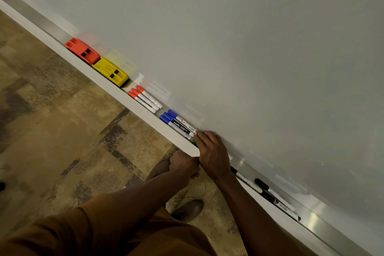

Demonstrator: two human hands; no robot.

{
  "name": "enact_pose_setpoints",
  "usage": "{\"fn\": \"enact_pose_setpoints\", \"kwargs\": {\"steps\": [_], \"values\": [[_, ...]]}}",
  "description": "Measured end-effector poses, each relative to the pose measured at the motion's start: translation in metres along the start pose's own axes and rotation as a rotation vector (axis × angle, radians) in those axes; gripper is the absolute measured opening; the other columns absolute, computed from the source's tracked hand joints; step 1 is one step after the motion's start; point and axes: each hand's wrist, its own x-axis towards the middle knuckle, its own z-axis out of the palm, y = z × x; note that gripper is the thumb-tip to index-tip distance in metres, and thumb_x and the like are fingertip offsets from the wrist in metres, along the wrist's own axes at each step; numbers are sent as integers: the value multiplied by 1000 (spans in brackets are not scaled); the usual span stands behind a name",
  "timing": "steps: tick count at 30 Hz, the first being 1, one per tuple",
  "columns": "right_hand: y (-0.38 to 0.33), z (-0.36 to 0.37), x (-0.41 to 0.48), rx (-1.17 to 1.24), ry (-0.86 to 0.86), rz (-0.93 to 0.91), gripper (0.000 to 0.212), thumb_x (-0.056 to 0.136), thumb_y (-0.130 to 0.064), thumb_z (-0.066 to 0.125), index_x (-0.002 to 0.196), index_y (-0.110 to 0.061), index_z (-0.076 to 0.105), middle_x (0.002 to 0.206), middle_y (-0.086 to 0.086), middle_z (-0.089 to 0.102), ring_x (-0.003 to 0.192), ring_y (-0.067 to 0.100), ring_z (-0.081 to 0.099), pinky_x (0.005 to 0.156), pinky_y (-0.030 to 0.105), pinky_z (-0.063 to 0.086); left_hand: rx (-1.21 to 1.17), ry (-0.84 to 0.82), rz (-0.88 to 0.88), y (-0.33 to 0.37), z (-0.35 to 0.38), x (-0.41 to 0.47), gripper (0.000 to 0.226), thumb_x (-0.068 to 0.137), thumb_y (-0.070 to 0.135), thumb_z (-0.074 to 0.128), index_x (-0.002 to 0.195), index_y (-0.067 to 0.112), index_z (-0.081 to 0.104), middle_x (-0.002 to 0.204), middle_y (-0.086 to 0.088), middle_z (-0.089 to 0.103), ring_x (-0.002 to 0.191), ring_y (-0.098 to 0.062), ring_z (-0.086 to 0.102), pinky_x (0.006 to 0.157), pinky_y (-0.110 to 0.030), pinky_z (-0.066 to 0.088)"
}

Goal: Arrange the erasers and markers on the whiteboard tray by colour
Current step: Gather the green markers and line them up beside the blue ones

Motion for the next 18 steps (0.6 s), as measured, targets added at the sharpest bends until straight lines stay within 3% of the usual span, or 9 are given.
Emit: {"fn": "enact_pose_setpoints", "kwargs": {"steps": [4,9,13,16,18], "values": [[3,2,0,30,-47,-24,42,87,-3,51,124,-2,71,129,16,72,120,31,66,98,44,57,6,-23,-7,0,-1,-1,22,98,14,73,100,-8,76,88,-22,80,80,-37,81,76,-50,68],[3,4,0,37,-61,-15,38,86,-2,72,124,-3,71,129,15,72,120,31,65,96,43,58,3,-37,4,-1,-3,1,23,99,15,72,105,-8,76,91,-22,80,83,-37,81,79,-50,67],[1,-1,-2,45,-21,-2,41,85,0,73,126,-3,71,128,14,72,118,31,66,96,42,58,15,-31,28,-6,-1,5,26,100,18,72,108,-7,75,89,-20,80,80,-35,81,77,-50,68],[1,-9,-13,55,50,67,37,88,0,71,125,-4,72,125,12,74,115,30,68,95,40,58,130,-24,118,-10,4,7,40,99,36,72,101,-4,77,81,-16,80,71,-30,80,72,-50,68],[5,-16,-32,77,114,167,34,89,1,69,123,-5,72,123,10,73,114,29,67,95,40,56,426,45,303,-12,11,6,57,98,57,65,89,2,77,74,-9,79,65,-25,78,70,-46,68]]}}
